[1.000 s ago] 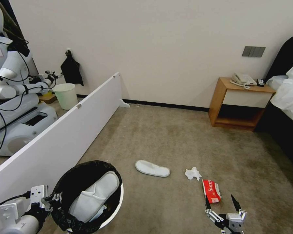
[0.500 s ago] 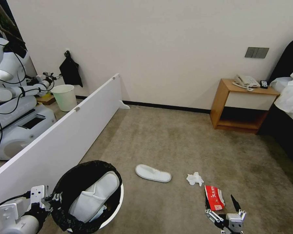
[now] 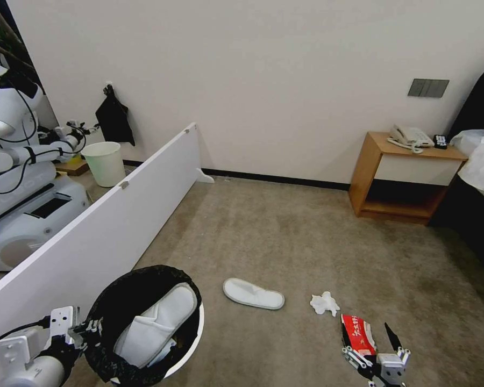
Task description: Pick up the trash bin, then pick up the garbage from the floor and place it into the trash bin.
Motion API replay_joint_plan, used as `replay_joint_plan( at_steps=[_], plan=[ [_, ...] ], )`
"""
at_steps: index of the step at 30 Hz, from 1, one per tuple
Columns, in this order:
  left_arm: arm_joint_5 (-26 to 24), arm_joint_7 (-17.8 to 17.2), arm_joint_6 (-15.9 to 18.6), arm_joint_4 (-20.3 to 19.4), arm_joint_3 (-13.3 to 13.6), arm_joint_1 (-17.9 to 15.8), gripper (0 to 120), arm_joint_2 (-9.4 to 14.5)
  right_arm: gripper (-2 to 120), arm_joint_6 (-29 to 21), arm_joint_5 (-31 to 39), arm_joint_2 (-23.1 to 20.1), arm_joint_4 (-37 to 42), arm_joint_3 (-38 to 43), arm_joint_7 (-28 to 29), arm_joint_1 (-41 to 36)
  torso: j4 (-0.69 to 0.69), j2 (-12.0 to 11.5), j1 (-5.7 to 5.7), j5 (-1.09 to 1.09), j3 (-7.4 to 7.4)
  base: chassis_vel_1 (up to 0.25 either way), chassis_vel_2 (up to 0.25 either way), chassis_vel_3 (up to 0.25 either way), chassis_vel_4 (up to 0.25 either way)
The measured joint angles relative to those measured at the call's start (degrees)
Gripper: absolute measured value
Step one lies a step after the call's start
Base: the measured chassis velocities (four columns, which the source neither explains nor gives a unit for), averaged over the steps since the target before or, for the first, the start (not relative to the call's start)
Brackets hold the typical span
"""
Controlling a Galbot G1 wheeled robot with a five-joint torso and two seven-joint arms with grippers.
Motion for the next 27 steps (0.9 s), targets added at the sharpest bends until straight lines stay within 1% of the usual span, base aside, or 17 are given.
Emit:
replay_joint_plan(
  at_steps=[9, 11, 12, 13, 14, 15, 16, 17, 18, 20, 21, 23, 24, 25, 26, 27],
  plan=[
    [-0.1, 0.0, 0.0, -0.1, -0.1, 0.0, 3, 0.1, 100, -1.2, 1.5, -1.5, -0.9, 0.3, 1.7, 0.4, 0.01, 0.0, 0.0, 0.0, 0.0, 0.0, 0.0, 0.0, 0.0],
    [-0.1, 0.0, 0.1, -0.2, -0.2, 0.0, 3, 0.1, 100, -2.9, 1.8, -2.4, -1.2, -0.1, 4.3, 0.7, 0.0, 0.0, 0.0, 0.0, 0.0, 0.0, 0.0, 0.0, 0.0],
    [-0.1, 0.0, 0.1, -0.2, -0.2, 0.0, 3, 0.1, 100, -2.9, 1.8, -2.4, -1.2, -0.1, 4.3, 0.7, 0.0, 0.0, 0.0, 0.0, 0.0, 0.0, 0.0, 0.0, 0.0],
    [-0.1, 0.0, 0.1, -0.2, -0.2, 0.1, 3, 0.1, 100, -4.1, 1.8, -3.2, -1.3, -0.6, 6.3, 0.8, 0.0, 0.0, 0.0, 0.0, 0.0, 0.0, 0.0, 0.0, 0.0],
    [-0.1, 0.0, 0.1, -0.4, -0.2, 0.2, 3, 0.2, 100, -6.3, 1.9, -4.7, -1.7, -1.1, 8.7, 1.2, 0.01, 0.0, 0.0, 0.0, 0.0, 0.0, 0.0, 0.0, 0.0],
    [-0.1, 0.0, 0.1, -0.4, -0.2, 0.2, 3, 0.2, 100, -6.3, 1.9, -4.7, -1.7, -1.1, 8.7, 1.2, 0.01, 0.0, 0.0, 0.0, 0.0, 0.0, 0.0, 0.0, 0.0],
    [-0.1, 0.0, 0.1, -0.5, -0.3, 0.3, 3, 0.2, 100, -8.9, 2.1, -6.5, -2.4, -1.1, 10.1, 1.8, 0.01, 0.0, 0.0, 0.0, 0.0, 0.0, 0.0, 0.0, 0.0],
    [-0.1, -0.1, 0.1, -0.6, -0.4, 0.4, 3, 0.2, 100, -10.8, 2.7, -7.7, -2.7, -0.9, 10.1, 2.1, 0.01, 0.0, 0.0, 0.0, 0.0, 0.0, 0.0, 0.0, 0.0],
    [-0.1, -0.1, 0.1, -0.6, -0.4, 0.4, 3, 0.2, 100, -10.8, 2.7, -7.7, -2.7, -0.9, 10.1, 2.1, 0.01, 0.0, 0.0, 0.0, 0.0, 0.0, 0.0, 0.0, 0.0],
    [-0.2, -0.1, 0.2, -0.8, -0.7, 0.8, 3, 0.3, 100, -16.3, 3.5, -10.0, -2.8, -0.5, 9.6, 2.5, 0.0, 0.0, 0.0, 0.0, 0.0, 0.0, 0.0, 0.0, 0.0],
    [-0.2, -0.1, 0.2, -0.8, -0.7, 0.8, 3, 0.3, 100, -16.3, 3.5, -10.0, -2.8, -0.5, 9.6, 2.5, 0.0, 0.0, 0.0, 0.0, 0.0, 0.0, 0.0, 0.0, 0.0],
    [-0.3, -0.1, 0.2, -0.8, -1.1, 1.0, 3, 0.3, 100, -20.8, 5.0, -11.8, -3.2, -0.2, 8.4, 3.3, 0.01, 0.0, 0.0, 0.0, 0.0, 0.0, 0.0, 0.0, 0.0],
    [-0.3, -0.1, 0.2, -0.8, -1.1, 1.0, 3, 0.3, 100, -20.8, 5.0, -11.8, -3.2, -0.2, 8.4, 3.3, 0.01, 0.0, 0.0, 0.0, 0.0, 0.0, 0.0, 0.0, 0.0],
    [-0.4, -0.1, 0.3, -0.9, -1.5, 1.0, 3, 0.3, 100, -24.3, 8.1, -13.2, -4.0, 0.0, 6.6, 4.3, 0.0, 0.0, 0.0, 0.0, 0.0, 0.0, 0.0, 0.0, 0.0],
    [-0.4, -0.1, 0.3, -0.9, -1.6, 1.0, 3, 0.3, 100, -26.1, 10.2, -13.9, -4.7, 0.1, 5.2, 5.3, 0.0, 0.0, 0.0, 0.01, 0.0, 0.0, 0.0, 0.0, 0.0],
    [-0.4, -0.1, 0.3, -0.9, -1.6, 1.0, 3, 0.3, 100, -26.1, 10.2, -13.9, -4.7, 0.1, 5.2, 5.3, 0.0, 0.0, 0.0, 0.01, 0.0, 0.0, 0.0, 0.0, 0.0]
  ],
)
